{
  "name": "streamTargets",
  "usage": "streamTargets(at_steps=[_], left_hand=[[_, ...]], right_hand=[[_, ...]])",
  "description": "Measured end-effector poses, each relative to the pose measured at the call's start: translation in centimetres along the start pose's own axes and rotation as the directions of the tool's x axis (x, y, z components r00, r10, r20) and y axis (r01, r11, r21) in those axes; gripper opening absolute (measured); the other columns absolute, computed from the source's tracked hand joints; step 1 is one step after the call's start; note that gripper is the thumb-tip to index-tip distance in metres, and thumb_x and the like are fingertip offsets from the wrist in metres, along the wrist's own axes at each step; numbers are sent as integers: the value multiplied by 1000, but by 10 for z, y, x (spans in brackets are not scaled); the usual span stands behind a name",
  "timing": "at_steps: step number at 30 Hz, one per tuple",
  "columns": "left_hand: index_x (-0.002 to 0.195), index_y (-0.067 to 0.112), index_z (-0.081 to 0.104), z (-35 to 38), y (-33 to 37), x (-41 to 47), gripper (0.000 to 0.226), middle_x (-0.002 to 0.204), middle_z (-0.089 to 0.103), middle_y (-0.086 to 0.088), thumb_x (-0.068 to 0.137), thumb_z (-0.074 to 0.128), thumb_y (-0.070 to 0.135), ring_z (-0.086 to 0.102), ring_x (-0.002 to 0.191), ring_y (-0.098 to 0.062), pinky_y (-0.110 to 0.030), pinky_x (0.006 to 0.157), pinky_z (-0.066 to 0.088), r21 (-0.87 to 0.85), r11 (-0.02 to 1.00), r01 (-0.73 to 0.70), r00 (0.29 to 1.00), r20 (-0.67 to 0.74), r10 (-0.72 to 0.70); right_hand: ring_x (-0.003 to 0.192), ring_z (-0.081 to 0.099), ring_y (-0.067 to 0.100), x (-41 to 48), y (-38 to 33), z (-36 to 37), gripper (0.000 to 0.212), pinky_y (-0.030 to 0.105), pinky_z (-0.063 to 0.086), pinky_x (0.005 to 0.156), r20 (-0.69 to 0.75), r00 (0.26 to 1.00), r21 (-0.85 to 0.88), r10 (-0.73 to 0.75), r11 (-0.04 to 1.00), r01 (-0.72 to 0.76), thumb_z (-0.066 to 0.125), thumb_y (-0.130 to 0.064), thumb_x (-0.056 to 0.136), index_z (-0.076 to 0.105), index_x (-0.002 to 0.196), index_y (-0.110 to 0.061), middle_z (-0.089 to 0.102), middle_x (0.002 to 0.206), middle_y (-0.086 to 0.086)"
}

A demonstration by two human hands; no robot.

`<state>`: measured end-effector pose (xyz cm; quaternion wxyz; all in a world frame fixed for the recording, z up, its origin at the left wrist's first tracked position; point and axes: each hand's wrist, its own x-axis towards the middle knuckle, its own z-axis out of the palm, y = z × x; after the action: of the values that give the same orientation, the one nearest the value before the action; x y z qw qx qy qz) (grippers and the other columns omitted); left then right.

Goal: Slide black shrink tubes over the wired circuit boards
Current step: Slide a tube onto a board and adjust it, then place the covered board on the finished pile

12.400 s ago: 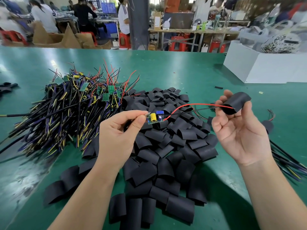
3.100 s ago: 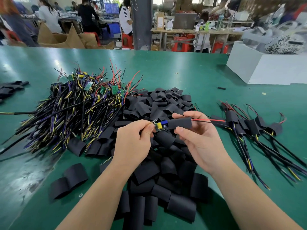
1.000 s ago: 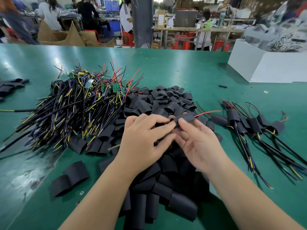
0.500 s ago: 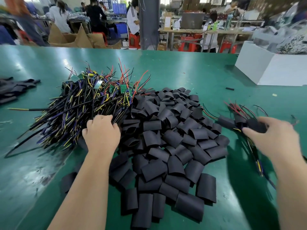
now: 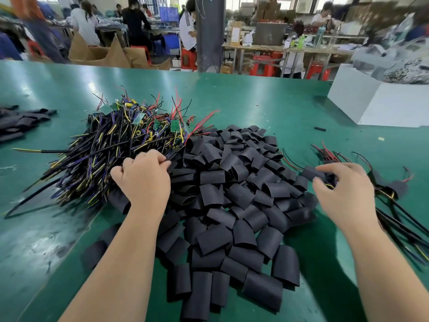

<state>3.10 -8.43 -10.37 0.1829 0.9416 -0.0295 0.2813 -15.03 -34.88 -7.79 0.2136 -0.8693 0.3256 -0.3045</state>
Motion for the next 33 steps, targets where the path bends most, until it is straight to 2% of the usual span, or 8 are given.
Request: streamTargets(at_steps=[6, 10, 13, 16, 20, 25, 31, 33], left_hand=[[92, 25, 69, -28, 8, -8, 10, 70, 63, 8, 89, 62, 32, 51, 87, -23, -35, 79, 19, -282, 942, -185, 946, -310, 93], [88, 26, 71, -38, 27, -26, 6, 71, 62, 14, 85, 66, 27, 53, 83, -16, -33, 77, 20, -359, 820, -446, 886, -310, 346], [87, 25, 71, -37, 35, -33, 7, 80, 68, 13, 84, 65, 24, 55, 84, -9, -30, 80, 20, -421, 739, -526, 851, -247, 464], [90, 23, 68, -36, 35, -35, 9, 87, 68, 13, 85, 61, 21, 59, 82, -10, -28, 84, 23, -458, 704, -543, 821, -114, 559], [106, 17, 66, -36, 36, -37, 23, 100, 68, 7, 89, 52, 11, 64, 95, -18, -35, 89, 34, -540, 663, -518, 720, 143, 679], [123, 14, 61, -42, 53, -53, 40, 92, 63, 1, 95, 35, 26, 57, 90, -21, -38, 82, 37, -603, 597, -530, 630, 191, 753], [115, 12, 69, -39, 53, -50, 30, 74, 53, -1, 93, 53, 23, 48, 68, -14, -30, 62, 38, -682, 597, -422, 713, 157, 683], [109, 15, 73, -37, 50, -49, 21, 73, 56, -2, 90, 63, 17, 51, 68, -14, -26, 63, 39, -692, 614, -379, 754, 154, 639]], right_hand=[[62, 55, 0, -2, -13, -4, 22, 17, 41, 66, -46, 998, 367, 49, 930, -29, 61, -3, 84, 70, 95, -20, 66, 85, -5], [59, 55, 12, -20, -33, 1, 32, 21, 44, 53, 524, 824, 816, -214, 401, -415, 76, -8, 71, 72, 103, -10, 73, 94, 12], [66, 64, 12, -25, -44, 8, 28, 18, 50, 56, 577, 746, 803, -333, 69, -591, 81, -22, 72, 76, 99, -16, 70, 108, 16], [56, 60, 8, -23, -53, 11, 20, 15, 48, 51, 583, 800, 790, -146, -128, -599, 63, -29, 78, 77, 88, -19, 70, 80, 5], [54, 63, 11, -27, -53, 14, 5, 16, 48, 50, 540, 839, 840, -74, -10, -542, 65, -18, 73, 67, 78, -16, 65, 68, 1], [75, 69, 18, -35, -54, 21, 12, 19, 51, 62, 482, 834, 876, -269, 175, -450, 64, -5, 72, 64, 84, -9, 73, 101, 11], [83, 67, 11, -40, -58, 26, 33, 22, 53, 75, 401, 874, 891, -275, 337, -303, 54, 21, 83, 59, 92, -10, 71, 110, 8], [85, 67, 15, -39, -58, 32, 40, 21, 53, 78, 378, 908, 821, -179, 519, -239, 60, 17, 82, 55, 103, -17, 70, 106, 9]])
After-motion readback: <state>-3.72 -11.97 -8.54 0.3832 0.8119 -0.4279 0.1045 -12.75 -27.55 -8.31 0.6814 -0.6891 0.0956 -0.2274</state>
